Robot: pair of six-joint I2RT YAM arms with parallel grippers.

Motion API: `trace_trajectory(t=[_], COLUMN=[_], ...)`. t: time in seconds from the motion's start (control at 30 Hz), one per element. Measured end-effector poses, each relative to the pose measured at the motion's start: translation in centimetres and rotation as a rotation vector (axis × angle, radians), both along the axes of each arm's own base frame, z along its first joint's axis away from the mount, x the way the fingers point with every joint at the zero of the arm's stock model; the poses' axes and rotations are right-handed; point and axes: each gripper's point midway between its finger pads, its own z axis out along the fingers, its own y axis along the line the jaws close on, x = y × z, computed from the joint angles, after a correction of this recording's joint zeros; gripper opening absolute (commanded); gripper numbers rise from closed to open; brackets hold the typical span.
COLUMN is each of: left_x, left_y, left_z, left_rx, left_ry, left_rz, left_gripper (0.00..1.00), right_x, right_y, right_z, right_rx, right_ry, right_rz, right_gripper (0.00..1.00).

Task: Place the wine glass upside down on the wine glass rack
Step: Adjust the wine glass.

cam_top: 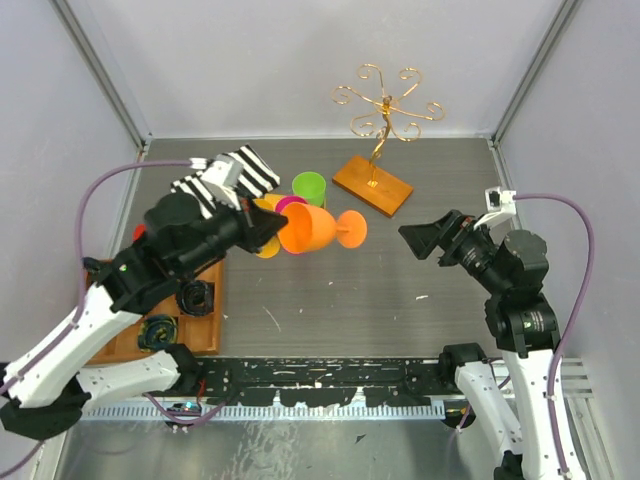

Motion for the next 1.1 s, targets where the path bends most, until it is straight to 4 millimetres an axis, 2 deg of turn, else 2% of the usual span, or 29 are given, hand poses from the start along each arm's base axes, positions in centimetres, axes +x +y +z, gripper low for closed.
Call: trace_trajectory(t=[0.13, 0.23, 0.43, 0.73, 1.0, 1.1], left_x=[-0.2, -0.1, 0.1, 0.1, -0.2, -0.3], left_y=[-3.4, -5.0, -7.2, -8.7, -9.1, -9.2], left_z=[-1.3, -1.7, -1.9, -1.9, -1.7, -1.7], left_rx=[0.044, 0.057, 0.055, 0.042, 0.03, 0.029], left_ry=[-0.01, -0.021, -0.038, -0.048, -0.052, -0.049], left_rz=[-0.034, -0.043, -0.052, -0.07, -0.085, -0.088], left_gripper=[0.0, 0.0, 0.0, 0.0, 0.0, 0.0], right_x=[0.0, -0.3, -0.5, -0.5, 0.4, 0.7], right_y=[0.3, 0.7, 1.3, 2.3, 2.6, 2.6], right_z=[-0.7, -1.3, -2.1, -2.8, -4.1, -4.2], right_rx=[0.02, 0.027, 0.033, 0.056, 0.06, 0.059], right_ry=[0.017, 0.03, 0.044, 0.039, 0.076, 0.076], right_rz=[0.013, 0.04, 0.083, 0.148, 0.164, 0.164], right_gripper=[0.87, 0.8, 0.73, 0.57, 0.51, 0.45])
